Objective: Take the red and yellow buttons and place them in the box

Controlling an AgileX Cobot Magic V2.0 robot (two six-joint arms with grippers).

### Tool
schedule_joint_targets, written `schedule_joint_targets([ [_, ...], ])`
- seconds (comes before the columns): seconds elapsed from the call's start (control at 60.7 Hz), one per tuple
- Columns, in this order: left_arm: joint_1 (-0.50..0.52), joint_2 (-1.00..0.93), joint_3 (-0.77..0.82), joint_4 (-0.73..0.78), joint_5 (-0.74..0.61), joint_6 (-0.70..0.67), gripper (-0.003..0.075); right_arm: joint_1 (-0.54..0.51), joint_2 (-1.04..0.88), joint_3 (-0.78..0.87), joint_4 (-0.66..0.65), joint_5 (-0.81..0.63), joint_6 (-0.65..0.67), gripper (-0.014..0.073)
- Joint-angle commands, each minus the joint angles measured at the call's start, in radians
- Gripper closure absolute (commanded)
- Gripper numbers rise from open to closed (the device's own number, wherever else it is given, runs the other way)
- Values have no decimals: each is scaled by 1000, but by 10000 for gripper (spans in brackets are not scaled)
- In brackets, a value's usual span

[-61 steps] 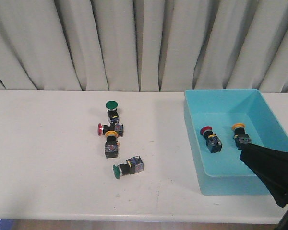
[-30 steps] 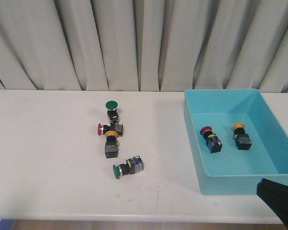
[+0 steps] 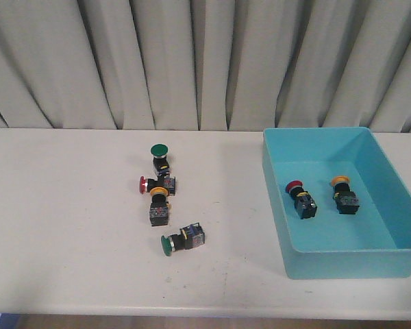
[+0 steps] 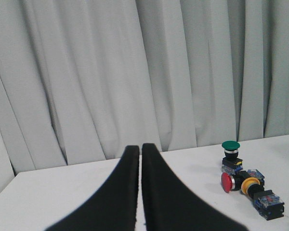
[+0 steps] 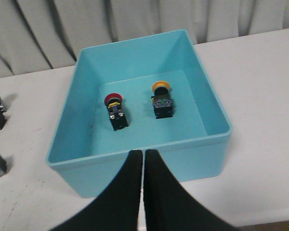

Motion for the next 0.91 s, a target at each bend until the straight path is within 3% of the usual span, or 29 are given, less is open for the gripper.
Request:
schedule_joint_targets([
  [0.0,2,-5,27,0,-81,-10,727,12,-30,65,-108,-208,140,596],
  [0.264,2,-5,27,0,-81,-10,727,23,-184,296,-188,-578,150,596],
  [0.889,2,-5,27,0,-81,-10,727,23,-195,293,-207,-557,130,596],
])
